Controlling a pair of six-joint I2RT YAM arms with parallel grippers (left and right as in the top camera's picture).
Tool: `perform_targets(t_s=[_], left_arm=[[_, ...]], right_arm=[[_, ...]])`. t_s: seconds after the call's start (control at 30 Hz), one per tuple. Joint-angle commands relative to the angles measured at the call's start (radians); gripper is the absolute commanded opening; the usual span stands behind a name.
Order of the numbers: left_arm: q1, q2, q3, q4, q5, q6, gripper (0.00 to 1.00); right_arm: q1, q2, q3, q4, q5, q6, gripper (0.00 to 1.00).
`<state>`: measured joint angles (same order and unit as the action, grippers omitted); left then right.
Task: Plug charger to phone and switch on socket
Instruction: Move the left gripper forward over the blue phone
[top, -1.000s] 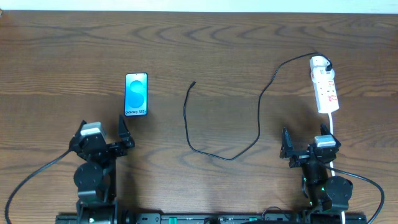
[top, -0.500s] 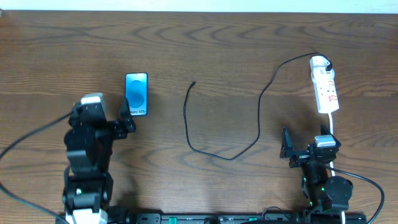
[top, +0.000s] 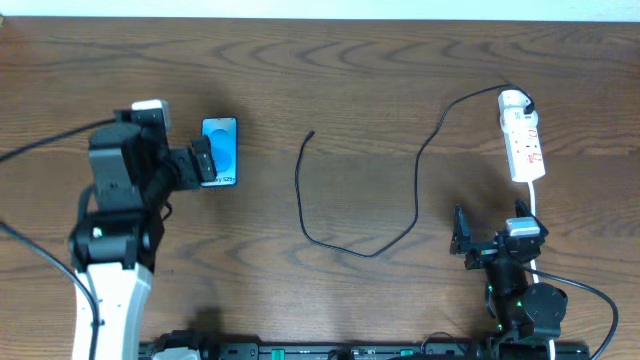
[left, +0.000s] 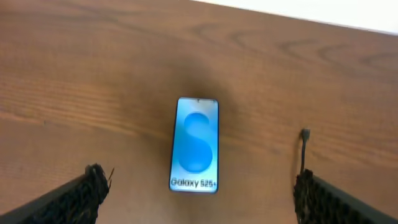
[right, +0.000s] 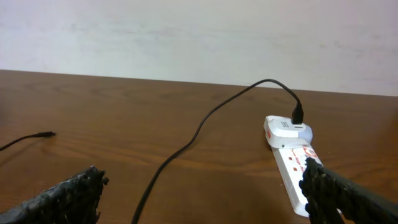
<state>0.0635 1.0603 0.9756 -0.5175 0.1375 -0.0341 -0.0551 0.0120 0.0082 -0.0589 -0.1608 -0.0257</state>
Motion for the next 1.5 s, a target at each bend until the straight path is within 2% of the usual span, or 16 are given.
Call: perform_targets(t_s=[0.0, 0.2, 0.4, 0.8, 1.3, 1.47], left_arm=[[-0.003, 0.053, 0.093, -0.049, 0.013, -0.012, 0.98], [-0.003, 0.127, 0.174, -0.112, 0.018, -0.012, 0.98], [-0.003, 0.212, 0.256, -0.157, 0.092, -0.008, 0.98], [-0.003, 0.52, 0.591, -0.386, 0.18, 0.038, 0.98], [-0.003, 0.654, 0.588, -0.327, 0.164, 0.018, 0.98], [-0.01, 0.733, 0.588, -0.333, 0.065, -0.031, 0.98]], right_arm=[[-0.003, -0.006, -0.003, -0.002, -0.003, 0.013, 0.99], [-0.003, -0.006, -0.003, -0.002, -0.003, 0.013, 0.99], [-0.003, -0.006, -0.003, -0.002, -0.003, 0.013, 0.99], [-0.003, -0.006, -0.003, -0.002, -0.003, 0.013, 0.99], [-0.003, -0.005, -0.003, -0.002, -0.003, 0.013, 0.99], [-0.003, -0.005, -0.003, -0.002, -0.003, 0.013, 0.99]])
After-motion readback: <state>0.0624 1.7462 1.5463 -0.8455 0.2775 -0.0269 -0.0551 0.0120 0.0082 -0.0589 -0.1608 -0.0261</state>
